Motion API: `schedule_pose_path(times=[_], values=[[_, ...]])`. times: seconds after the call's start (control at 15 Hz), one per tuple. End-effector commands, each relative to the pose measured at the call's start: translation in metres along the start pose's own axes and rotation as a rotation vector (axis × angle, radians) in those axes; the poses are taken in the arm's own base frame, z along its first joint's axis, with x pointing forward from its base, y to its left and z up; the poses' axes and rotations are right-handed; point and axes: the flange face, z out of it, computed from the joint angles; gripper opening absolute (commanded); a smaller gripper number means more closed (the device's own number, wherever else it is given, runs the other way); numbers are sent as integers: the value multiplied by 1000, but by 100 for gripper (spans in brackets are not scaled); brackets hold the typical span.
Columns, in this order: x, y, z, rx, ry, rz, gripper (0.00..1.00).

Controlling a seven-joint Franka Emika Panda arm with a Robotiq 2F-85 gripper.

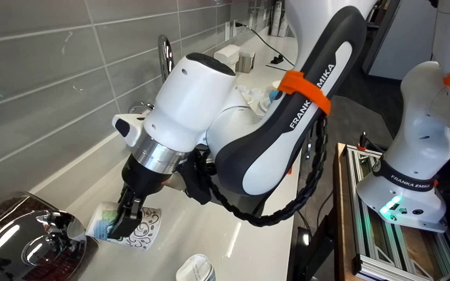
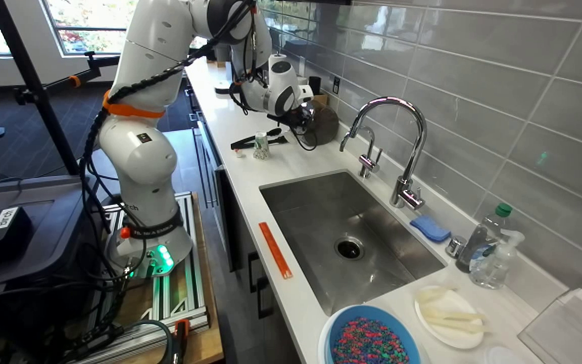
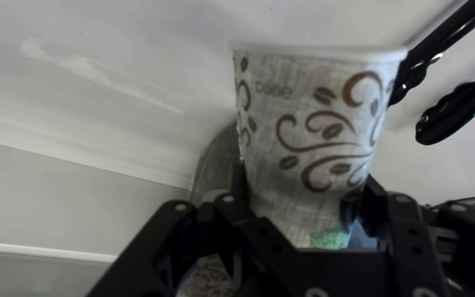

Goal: Turn the coffee cup at the back upside down.

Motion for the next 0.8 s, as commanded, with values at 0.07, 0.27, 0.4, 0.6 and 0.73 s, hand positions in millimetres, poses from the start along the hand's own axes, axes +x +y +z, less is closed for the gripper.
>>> schedule_pose_path(times=[0.07,0.27,0.4,0.6,0.73], values=[[-7,-4,-6,2,59,6,61],[-9,-6,-4,6,83,1,63],[-10,-7,-2,6,85,-4,63],[-13,-9,2,11,82,-5,64],[-14,-10,4,11,79,-5,72]])
